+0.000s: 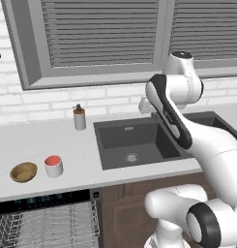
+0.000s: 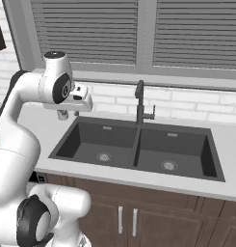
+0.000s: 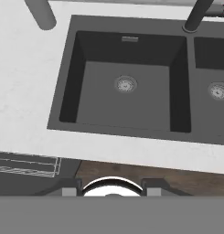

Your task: Pick up the cup and bowl from the counter, place them in the dishwasher, and close the dishwasher door.

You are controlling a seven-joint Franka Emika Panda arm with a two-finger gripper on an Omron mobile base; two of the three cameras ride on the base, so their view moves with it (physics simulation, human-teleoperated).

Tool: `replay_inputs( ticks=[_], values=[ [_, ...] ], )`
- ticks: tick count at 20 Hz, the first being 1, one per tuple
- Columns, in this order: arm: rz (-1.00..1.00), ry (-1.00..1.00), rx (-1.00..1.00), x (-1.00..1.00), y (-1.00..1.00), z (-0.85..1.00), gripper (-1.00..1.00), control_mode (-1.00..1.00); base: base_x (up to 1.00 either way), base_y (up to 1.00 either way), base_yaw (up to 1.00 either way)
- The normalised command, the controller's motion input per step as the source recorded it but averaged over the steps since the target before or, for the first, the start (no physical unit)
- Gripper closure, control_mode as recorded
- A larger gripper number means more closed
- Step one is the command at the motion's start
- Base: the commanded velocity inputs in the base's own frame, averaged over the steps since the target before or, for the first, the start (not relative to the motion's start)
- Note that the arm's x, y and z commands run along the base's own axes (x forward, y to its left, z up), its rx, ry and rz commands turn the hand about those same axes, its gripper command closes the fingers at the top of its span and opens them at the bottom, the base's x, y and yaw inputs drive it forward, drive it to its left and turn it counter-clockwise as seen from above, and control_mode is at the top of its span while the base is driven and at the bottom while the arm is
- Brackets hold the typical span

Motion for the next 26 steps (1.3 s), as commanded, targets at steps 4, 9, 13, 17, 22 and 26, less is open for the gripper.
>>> replay_inputs(
  ticks=[4,9,13,17,22,26],
  values=[
    [0.0,0.0,0.0,-0.08,0.13,0.0,-1.0,-1.0,0.0,0.0,0.0],
    [0.04,0.01,0.0,-0.12,0.51,-0.11,-1.0,-1.0,0.0,0.0,0.0],
    [0.01,0.05,0.02,0.0,0.63,-0.29,-1.0,-1.0,0.0,0.0,0.0],
    [0.0,0.07,0.07,0.08,0.67,-0.48,-1.0,-1.0,0.0,0.0,0.0],
    [0.0,0.04,0.04,0.25,0.86,-0.5,-1.0,-1.0,0.0,0.0,0.0],
    [0.0,0.04,0.0,0.35,0.86,-0.31,-1.0,-1.0,0.0,0.0,0.0]
  ],
)
